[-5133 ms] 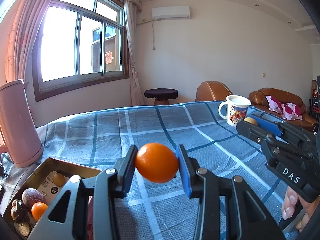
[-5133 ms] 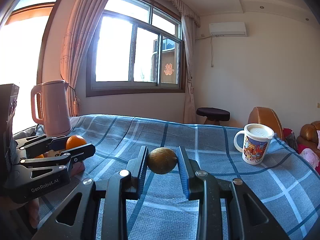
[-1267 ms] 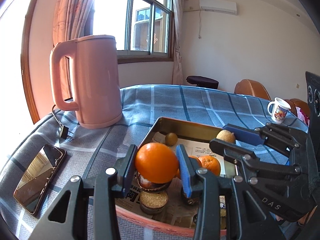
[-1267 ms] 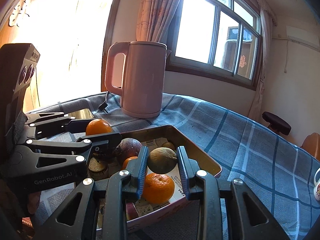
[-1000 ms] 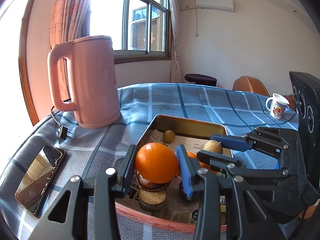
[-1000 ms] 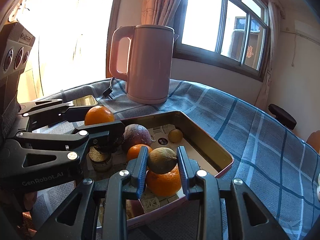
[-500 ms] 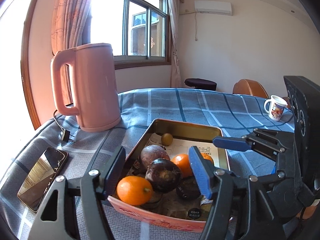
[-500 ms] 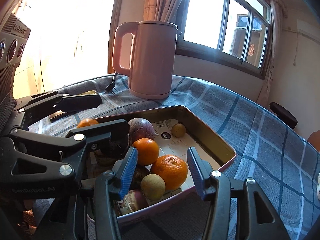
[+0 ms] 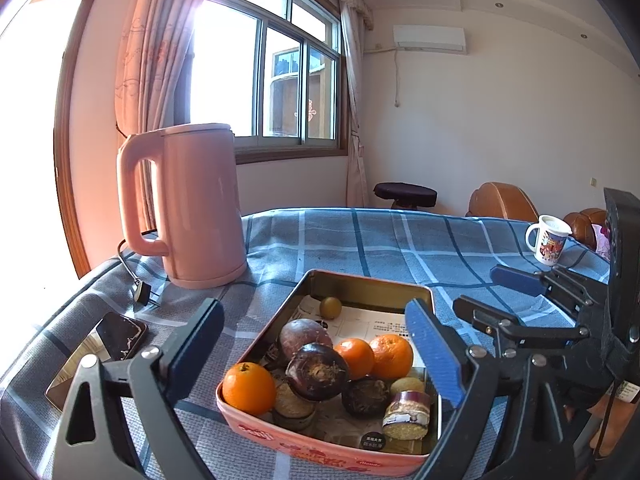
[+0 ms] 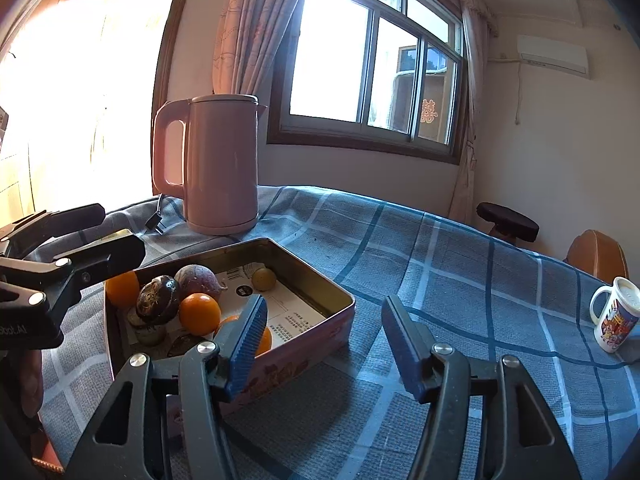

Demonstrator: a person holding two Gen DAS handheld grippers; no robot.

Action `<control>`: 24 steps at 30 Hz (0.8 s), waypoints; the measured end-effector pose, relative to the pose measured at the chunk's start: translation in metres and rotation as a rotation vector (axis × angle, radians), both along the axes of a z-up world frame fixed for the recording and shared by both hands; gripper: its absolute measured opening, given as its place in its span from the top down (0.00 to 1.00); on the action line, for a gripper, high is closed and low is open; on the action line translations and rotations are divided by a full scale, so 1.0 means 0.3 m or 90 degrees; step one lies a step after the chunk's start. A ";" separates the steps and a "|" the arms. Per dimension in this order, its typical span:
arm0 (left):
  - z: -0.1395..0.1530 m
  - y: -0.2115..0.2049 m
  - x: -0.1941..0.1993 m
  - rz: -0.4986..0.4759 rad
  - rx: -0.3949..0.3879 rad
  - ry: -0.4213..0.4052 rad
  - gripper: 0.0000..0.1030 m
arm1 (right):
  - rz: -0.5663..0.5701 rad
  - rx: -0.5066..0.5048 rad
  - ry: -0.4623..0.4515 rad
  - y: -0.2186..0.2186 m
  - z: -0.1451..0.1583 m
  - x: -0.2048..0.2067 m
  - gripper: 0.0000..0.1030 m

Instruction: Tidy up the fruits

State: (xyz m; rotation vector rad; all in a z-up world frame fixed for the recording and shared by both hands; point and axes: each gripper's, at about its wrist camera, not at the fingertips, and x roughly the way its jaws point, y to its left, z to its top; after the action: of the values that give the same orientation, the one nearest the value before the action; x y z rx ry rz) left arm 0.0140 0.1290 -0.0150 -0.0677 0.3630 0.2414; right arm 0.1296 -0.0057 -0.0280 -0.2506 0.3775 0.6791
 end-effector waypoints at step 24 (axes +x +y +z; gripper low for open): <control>0.013 -0.026 0.000 -0.002 0.009 -0.002 0.06 | -0.011 0.016 -0.003 -0.055 0.009 -0.015 0.38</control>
State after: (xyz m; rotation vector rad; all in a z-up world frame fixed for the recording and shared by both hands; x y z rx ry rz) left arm 0.0139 0.1213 -0.0111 -0.0537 0.3576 0.2408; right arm 0.1250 -0.0221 -0.0254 -0.2244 0.3665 0.6667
